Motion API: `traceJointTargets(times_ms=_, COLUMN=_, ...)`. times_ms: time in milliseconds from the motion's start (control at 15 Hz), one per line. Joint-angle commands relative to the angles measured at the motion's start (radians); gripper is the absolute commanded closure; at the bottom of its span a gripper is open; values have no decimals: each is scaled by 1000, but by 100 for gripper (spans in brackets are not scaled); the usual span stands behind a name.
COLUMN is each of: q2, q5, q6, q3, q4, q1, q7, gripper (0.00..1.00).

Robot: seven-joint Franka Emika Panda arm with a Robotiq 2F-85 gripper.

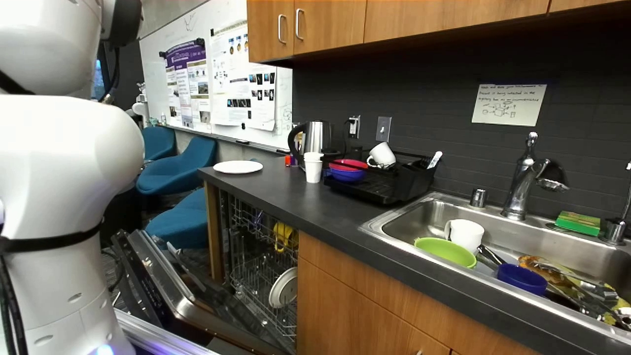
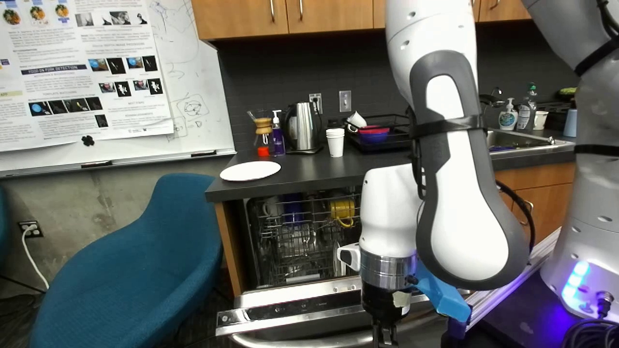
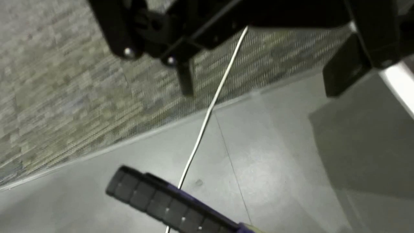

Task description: Close the dishwasher.

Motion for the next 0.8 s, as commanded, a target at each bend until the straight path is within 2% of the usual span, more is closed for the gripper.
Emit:
traceJointTargets(times_ms=0, q2=36, q5=-151, q6=51, q3=-133, q4=19, q1=78, q7=93, gripper=0)
traceJointTargets(times_ms=267, q2=34, q5=-218, q6=52, q3=-230, q4=47, q1=136, q7=136, gripper=0)
traceJointTargets(times_ms=733, q2=33, q5=-233, q6=68, q3=-359, q4=69, q1=202, q7=122, gripper=0)
